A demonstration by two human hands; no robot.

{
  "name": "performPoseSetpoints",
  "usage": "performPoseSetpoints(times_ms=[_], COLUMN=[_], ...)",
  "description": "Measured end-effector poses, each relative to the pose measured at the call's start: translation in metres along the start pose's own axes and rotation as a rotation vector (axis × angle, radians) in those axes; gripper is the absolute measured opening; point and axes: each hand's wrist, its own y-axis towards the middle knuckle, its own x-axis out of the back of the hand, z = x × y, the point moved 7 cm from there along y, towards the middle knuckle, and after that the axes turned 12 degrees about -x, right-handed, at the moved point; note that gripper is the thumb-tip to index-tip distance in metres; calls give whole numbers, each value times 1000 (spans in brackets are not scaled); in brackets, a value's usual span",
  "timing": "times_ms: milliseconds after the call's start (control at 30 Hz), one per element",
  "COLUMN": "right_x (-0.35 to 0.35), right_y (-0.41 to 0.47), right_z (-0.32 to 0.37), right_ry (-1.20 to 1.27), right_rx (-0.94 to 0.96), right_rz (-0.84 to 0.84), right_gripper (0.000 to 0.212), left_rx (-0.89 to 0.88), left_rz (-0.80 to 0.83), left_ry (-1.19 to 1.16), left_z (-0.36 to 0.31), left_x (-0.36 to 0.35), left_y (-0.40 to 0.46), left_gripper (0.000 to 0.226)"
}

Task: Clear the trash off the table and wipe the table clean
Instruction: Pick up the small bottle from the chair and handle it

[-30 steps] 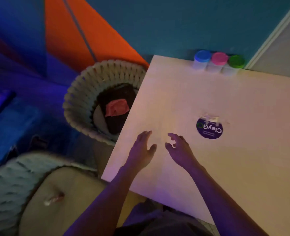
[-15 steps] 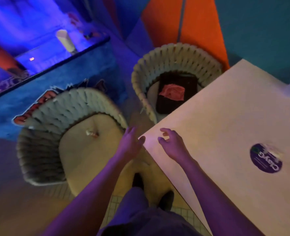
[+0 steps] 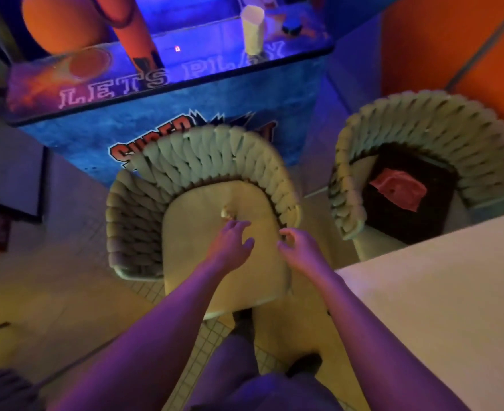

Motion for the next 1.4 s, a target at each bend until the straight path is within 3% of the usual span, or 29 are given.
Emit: performPoseSetpoints(times_ms=[433,800,933,1267,1400], right_x=[-98,-179,-205,-214,-186], right_y=[118,242,269,260,219], right_z=[74,64,63,48,56], right_ry=[-72,-293,-261,-213,-47], right_rx=[-83,-39,-19,24,27], right_rz=[68,141,160,127,84], right_gripper=[47,56,50,37,56], left_rx=[144,172,201,84,37], left_rz=[62,-20,13,-219,-255], left_ry=[-16,-38,-37,-95,-116], left_z=[126,184,200,186,153], left_x=[24,-29,-54,-38,-10], left_y=[86,173,187,171,146], left_gripper=[52,57,58,39,39])
